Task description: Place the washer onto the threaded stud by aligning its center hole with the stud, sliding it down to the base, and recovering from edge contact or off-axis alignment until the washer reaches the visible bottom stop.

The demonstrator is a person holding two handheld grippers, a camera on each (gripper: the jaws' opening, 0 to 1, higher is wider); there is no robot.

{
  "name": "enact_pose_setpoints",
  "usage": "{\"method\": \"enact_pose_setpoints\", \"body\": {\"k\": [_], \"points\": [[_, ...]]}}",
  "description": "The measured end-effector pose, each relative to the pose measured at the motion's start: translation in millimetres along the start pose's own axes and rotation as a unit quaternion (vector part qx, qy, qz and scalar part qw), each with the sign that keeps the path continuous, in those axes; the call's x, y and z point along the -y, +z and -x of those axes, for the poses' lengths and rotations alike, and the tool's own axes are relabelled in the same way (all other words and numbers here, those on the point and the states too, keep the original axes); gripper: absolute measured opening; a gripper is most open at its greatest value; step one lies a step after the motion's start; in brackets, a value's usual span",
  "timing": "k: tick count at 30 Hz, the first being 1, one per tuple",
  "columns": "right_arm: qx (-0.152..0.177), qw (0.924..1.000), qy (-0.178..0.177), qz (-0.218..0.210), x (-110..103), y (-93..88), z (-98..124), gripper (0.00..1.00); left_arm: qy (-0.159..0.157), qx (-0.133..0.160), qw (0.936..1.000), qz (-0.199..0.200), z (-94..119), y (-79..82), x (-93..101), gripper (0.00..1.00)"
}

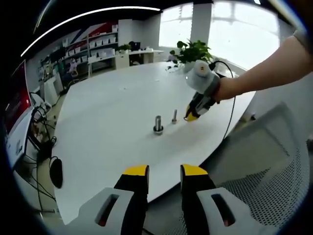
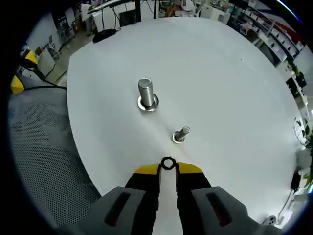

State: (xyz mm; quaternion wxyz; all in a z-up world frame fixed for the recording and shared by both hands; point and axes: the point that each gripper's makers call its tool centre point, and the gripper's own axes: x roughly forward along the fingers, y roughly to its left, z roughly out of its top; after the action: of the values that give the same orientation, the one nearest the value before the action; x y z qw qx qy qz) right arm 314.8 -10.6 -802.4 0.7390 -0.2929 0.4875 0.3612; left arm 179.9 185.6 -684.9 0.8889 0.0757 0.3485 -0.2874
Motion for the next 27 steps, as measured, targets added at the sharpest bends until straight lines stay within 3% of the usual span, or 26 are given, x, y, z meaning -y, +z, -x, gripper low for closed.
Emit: {"method": "enact_pose_setpoints", "body": {"k": [19, 27], "points": [[0.026, 0.9991, -0.018, 0.03, 11.5, 33.6, 13.8, 0.13, -0.006, 0.01, 0.9999, 0.0, 0.7, 4.0, 2.0, 0.23], [0.025, 0.9987, -0.024, 0.037, 18.5, 37.3, 10.7, 0.14, -0.008, 0.008, 0.9999, -0.001, 0.1, 3.3, 2.7, 0.23]]}}
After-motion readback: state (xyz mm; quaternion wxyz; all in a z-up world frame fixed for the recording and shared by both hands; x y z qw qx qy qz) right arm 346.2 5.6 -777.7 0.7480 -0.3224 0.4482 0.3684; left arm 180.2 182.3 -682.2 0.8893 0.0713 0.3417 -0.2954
